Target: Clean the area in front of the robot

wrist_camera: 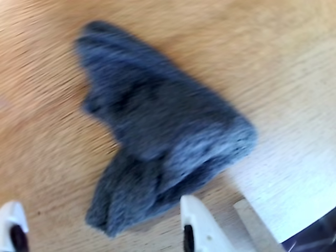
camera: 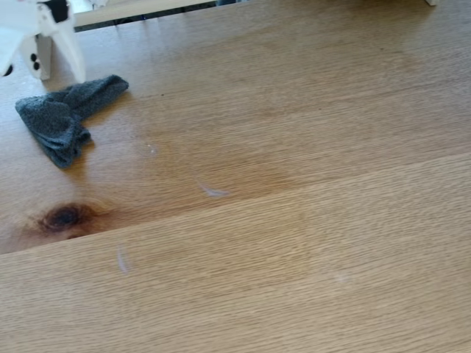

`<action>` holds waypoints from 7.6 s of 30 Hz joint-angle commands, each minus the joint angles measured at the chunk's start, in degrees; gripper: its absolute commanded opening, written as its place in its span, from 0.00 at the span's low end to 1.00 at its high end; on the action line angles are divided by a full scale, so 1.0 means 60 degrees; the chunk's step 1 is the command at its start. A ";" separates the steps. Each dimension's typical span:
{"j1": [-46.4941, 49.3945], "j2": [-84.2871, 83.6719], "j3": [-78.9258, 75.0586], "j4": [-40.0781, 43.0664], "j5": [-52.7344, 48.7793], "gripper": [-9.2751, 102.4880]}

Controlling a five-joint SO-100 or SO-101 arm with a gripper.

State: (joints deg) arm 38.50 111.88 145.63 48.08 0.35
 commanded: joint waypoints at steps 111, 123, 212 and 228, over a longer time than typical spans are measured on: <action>-0.1772 -0.6563 -0.2974 -0.4204 -0.0044 0.08; -0.6680 -0.5288 -0.2974 -0.3105 0.1729 0.08; -0.9697 -0.6460 -0.9258 -0.0835 0.0557 0.08; -0.6475 -1.0034 -0.9272 -0.5640 -0.1128 0.08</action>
State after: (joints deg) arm -6.50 49.13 91.49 18.72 -4.92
